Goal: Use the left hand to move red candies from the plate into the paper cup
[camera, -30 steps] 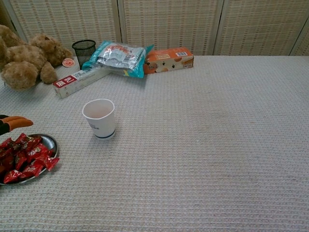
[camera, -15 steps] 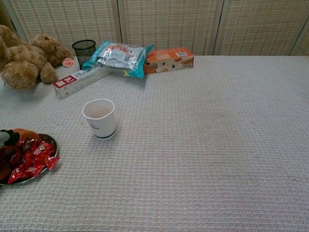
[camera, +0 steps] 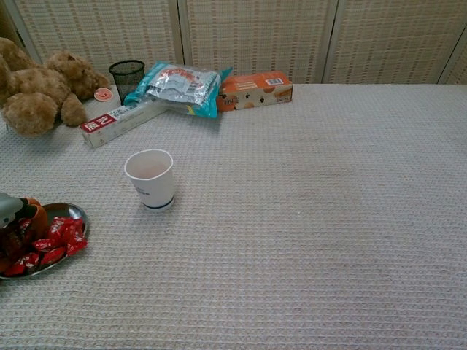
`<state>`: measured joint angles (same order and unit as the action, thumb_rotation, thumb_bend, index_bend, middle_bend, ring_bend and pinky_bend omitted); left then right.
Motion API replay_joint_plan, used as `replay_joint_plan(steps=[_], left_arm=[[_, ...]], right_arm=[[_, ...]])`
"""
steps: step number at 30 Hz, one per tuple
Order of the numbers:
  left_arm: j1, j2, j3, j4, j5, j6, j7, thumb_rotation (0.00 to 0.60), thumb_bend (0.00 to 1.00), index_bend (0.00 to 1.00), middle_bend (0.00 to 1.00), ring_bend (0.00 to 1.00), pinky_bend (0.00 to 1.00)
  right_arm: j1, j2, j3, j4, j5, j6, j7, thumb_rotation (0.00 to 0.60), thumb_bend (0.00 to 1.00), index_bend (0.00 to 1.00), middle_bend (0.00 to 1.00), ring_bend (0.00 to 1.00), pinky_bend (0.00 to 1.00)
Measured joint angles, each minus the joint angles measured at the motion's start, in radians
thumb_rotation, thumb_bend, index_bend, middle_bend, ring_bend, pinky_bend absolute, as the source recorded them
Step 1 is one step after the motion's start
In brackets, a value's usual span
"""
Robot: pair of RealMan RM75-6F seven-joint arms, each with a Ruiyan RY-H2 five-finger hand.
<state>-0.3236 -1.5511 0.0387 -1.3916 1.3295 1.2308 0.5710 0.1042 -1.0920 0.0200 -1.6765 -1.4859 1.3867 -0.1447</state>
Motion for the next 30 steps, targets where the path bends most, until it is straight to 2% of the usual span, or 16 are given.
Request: replay_joint_plan(steps=[6,17,30], left_arm=[[0.007,-0.016,0.000,0.026,0.012,0.007,0.004,0.600,0.43,0.55,0.44,0.47,0.96],[0.014,-0.028,-0.008,0.037,0.018,0.019,0.039,0.600,0.63,0.66,0.60,0.58,0.96],[0.021,-0.038,-0.017,0.046,0.031,0.039,0.075,0.600,0.80,0.73,0.70,0.65,1.00]], right_arm=[[-0.001,0.001,0.000,-0.002,0.001,0.001,-0.003,0.600,0.08,0.00,0.00,0.00,0.00],[0.000,0.002,0.000,-0.002,0.003,0.000,-0.002,0.600,0.08,0.00,0.00,0.00,0.00],[-0.001,0.002,0.000,-0.002,0.001,0.001,0.001,0.600,0.08,0.00,0.00,0.00,0.00]])
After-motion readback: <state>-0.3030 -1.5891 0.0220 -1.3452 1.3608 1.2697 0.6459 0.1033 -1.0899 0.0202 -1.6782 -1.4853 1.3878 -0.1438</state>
